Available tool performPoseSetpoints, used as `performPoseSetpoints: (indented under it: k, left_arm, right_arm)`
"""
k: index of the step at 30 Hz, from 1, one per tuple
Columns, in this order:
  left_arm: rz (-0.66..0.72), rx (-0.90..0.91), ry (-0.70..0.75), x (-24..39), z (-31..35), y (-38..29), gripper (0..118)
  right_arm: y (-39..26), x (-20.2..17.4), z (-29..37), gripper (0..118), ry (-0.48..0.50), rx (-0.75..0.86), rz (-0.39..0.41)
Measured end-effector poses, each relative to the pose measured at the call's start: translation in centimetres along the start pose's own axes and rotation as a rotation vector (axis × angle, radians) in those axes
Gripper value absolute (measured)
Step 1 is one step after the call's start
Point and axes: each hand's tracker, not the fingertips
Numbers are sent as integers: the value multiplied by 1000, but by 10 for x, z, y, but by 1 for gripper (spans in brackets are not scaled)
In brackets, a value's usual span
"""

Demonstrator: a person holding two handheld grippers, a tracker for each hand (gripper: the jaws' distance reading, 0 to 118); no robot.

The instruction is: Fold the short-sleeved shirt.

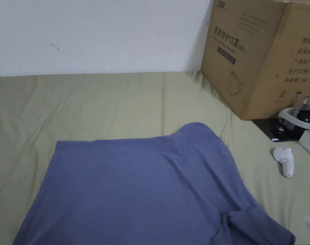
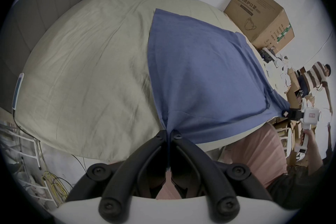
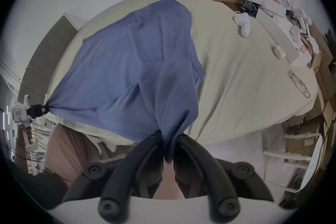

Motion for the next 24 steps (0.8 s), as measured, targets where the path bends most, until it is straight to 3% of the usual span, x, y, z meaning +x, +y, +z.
performPoseSetpoints:
  k: [6,10,15,19,20,21,22,23,24]
  left_arm:
    - [27,-62,-22,-14,-13,66,2]
    - [158,-105,-64,-20,-51,134,2]
    - [138,-164,-26,-19,-108,200,2]
    - [210,-152,-56,-20,-135,220,3]
    - [229,-138,-71,-20,-138,223,11]
    - [242,-116,-72,-21,-138,224,26]
    - [242,-89,-68,-21,-136,224,51]
    - [239,-70,-68,-22,-134,223,89]
    - [236,-60,-72,-23,-131,221,111]
  right_arm:
    - [69,-11,8,10,35,-58,-14]
    - [145,-11,-21,10,72,-81,-74]
    - [215,2,-90,10,34,-133,-216]
    - [238,6,-132,11,-28,-114,-300]
    - [237,6,-135,20,-32,-93,-340]
    - [237,5,-135,42,-39,-60,-363]
    - [234,3,-134,77,-59,-18,-375]
    - [232,1,-132,109,-58,2,-357]
    - [227,-1,-127,114,-55,24,-339]
